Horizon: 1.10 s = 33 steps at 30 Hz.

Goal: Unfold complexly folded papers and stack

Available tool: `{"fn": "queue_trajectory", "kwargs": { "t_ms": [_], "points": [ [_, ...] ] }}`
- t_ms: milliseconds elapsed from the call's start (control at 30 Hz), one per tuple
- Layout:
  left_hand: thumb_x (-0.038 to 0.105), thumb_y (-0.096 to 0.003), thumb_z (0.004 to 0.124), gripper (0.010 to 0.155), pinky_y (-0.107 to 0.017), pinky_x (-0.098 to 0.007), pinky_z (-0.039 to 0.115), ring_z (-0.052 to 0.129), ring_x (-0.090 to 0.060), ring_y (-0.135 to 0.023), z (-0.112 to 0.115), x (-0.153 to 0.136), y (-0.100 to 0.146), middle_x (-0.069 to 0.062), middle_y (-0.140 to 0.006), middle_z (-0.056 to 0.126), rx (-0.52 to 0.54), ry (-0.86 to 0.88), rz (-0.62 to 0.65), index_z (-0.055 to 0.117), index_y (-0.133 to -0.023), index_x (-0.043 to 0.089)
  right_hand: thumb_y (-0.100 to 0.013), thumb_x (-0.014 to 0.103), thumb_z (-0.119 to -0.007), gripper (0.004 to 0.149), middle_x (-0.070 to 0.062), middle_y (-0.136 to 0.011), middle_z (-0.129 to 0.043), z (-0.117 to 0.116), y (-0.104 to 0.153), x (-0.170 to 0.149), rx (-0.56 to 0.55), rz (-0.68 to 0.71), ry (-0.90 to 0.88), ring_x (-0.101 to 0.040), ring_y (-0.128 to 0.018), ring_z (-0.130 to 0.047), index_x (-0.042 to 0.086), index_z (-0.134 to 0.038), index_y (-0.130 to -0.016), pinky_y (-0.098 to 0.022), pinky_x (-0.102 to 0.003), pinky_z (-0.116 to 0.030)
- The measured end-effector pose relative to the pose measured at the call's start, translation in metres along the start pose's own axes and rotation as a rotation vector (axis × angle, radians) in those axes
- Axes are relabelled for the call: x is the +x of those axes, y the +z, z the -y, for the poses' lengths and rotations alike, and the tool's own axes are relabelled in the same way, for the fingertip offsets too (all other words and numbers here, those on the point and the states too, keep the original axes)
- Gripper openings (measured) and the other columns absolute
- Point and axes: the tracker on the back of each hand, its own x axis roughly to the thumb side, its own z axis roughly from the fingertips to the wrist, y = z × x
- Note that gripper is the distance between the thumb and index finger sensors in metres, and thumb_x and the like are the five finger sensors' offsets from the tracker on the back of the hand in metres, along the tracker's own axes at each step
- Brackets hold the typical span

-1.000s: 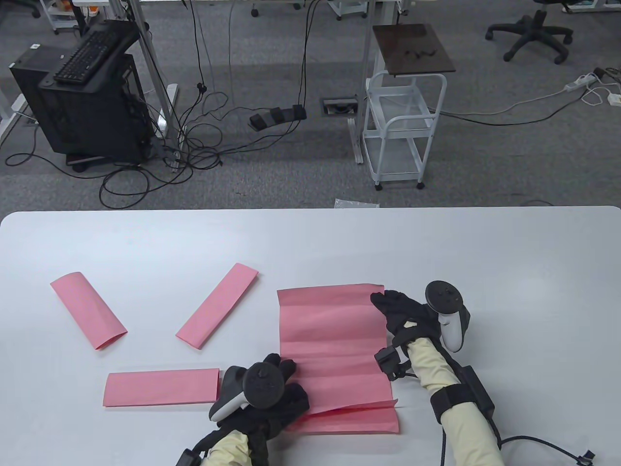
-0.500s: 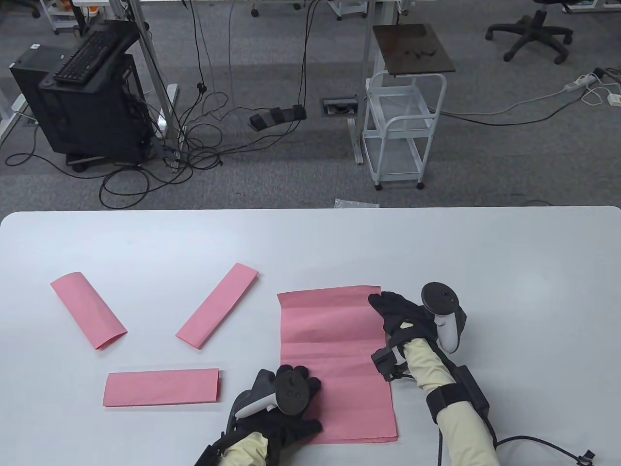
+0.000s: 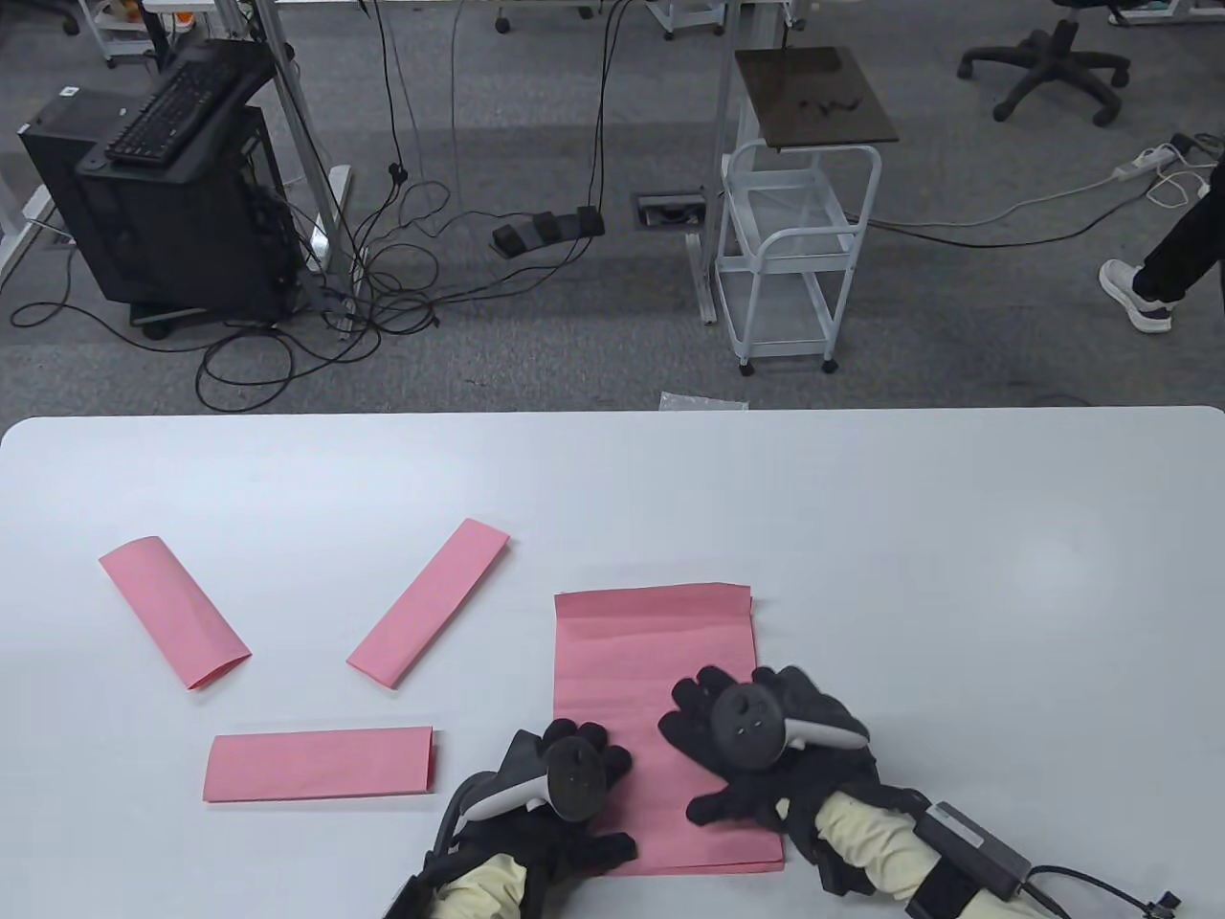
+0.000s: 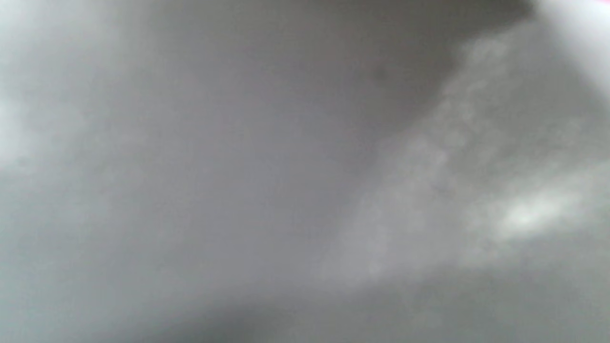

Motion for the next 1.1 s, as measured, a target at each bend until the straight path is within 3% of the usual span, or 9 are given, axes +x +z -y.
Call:
{"fn": "queue_trajectory", "kwargs": {
  "t_ms": [133, 167, 400, 533, 600, 667, 833, 933, 1100],
  "points": [
    [0.072, -0.0488, 0.048, 0.085, -0.061, -0.047, -0.021, -0.036, -0.017, -0.092, 0.000, 0.000, 0.001, 0.017, -0.097, -0.035, -0.002, 0.003, -0.012, -0.017, -0.096, 0.044, -0.047, 0.062, -0.062, 0.082, 0.013, -0.112, 0.010, -0.021, -0.007, -0.003, 0.075, -0.031, -0.033, -0.014, -0.099, 0.018, 0.042, -0.006, -0.104, -0.064, -0.051, 0.014],
    [0.072, -0.0487, 0.048, 0.085, -0.061, -0.047, -0.021, -0.036, -0.017, -0.092, 0.000, 0.000, 0.001, 0.017, -0.097, -0.035, -0.003, 0.001, -0.014, -0.017, -0.096, 0.044, -0.046, 0.061, -0.064, 0.079, 0.020, -0.112, 0.009, -0.021, -0.002, -0.009, 0.012, -0.061, -0.076, -0.010, -0.101, 0.013, 0.046, -0.012, -0.104, -0.065, -0.050, 0.013],
    [0.072, -0.0488, 0.048, 0.085, -0.061, -0.047, -0.021, -0.036, -0.017, -0.092, 0.000, 0.000, 0.001, 0.017, -0.097, -0.035, -0.002, 0.003, -0.013, -0.017, -0.096, 0.044, -0.049, 0.058, -0.063, 0.071, 0.030, -0.111, 0.003, -0.031, 0.041, -0.061, 0.011, -0.184, -0.173, -0.001, -0.102, 0.010, 0.054, -0.017, -0.103, -0.067, -0.047, 0.014],
    [0.071, -0.0489, 0.048, 0.085, -0.061, -0.048, -0.021, -0.036, -0.018, -0.092, 0.000, 0.000, 0.001, 0.017, -0.097, -0.036, -0.003, 0.000, -0.011, -0.017, -0.096, 0.043, -0.050, 0.052, -0.067, 0.072, 0.020, -0.115, -0.003, -0.022, 0.042, -0.051, -0.021, -0.167, -0.129, -0.011, -0.105, 0.003, 0.045, -0.023, -0.106, -0.069, -0.049, 0.009],
    [0.072, -0.0488, 0.048, 0.086, -0.061, -0.048, -0.021, -0.036, -0.018, -0.091, 0.000, 0.000, 0.002, 0.016, -0.097, -0.036, -0.004, -0.002, -0.011, -0.018, -0.096, 0.043, -0.050, 0.049, -0.069, 0.069, 0.011, -0.119, -0.015, -0.011, 0.039, -0.037, -0.108, -0.120, -0.069, -0.013, -0.107, 0.000, 0.035, -0.036, -0.110, -0.070, -0.050, 0.006],
    [0.071, -0.0489, 0.047, 0.085, -0.061, -0.048, -0.021, -0.036, -0.018, -0.091, 0.000, 0.000, 0.002, 0.016, -0.097, -0.036, -0.005, -0.002, -0.010, -0.018, -0.096, 0.043, -0.049, 0.050, -0.069, 0.071, 0.014, -0.118, -0.012, -0.004, 0.029, -0.026, -0.144, -0.073, -0.060, -0.010, -0.105, 0.004, 0.038, -0.033, -0.109, -0.071, -0.048, 0.006],
    [0.071, -0.0488, 0.047, 0.086, -0.061, -0.049, -0.021, -0.037, -0.018, -0.091, 0.000, 0.001, 0.002, 0.016, -0.097, -0.036, -0.006, -0.004, -0.008, -0.018, -0.096, 0.043, -0.050, 0.047, -0.069, 0.068, 0.015, -0.117, -0.013, 0.003, -0.017, -0.018, -0.040, -0.068, -0.129, -0.009, -0.105, 0.001, 0.040, -0.033, -0.107, -0.070, -0.047, 0.008],
    [0.071, -0.0489, 0.047, 0.086, -0.061, -0.049, -0.021, -0.037, -0.019, -0.091, 0.000, 0.001, 0.002, 0.016, -0.097, -0.036, -0.006, -0.004, -0.004, -0.018, -0.096, 0.042, -0.049, 0.052, -0.068, 0.062, 0.030, -0.113, -0.016, 0.013, -0.027, -0.046, -0.032, -0.112, -0.173, 0.002, -0.105, -0.004, 0.055, -0.034, -0.101, -0.070, -0.045, 0.010],
    [0.071, -0.0489, 0.048, 0.086, -0.061, -0.049, -0.021, -0.036, -0.019, -0.091, 0.000, 0.001, 0.002, 0.015, -0.097, -0.036, -0.006, -0.003, -0.001, -0.018, -0.096, 0.042, -0.050, 0.048, -0.068, 0.052, 0.028, -0.115, -0.024, 0.028, -0.017, -0.104, -0.189, -0.308, -0.338, 0.000, -0.107, -0.011, 0.055, -0.048, -0.098, -0.071, -0.046, 0.008]
  ]
}}
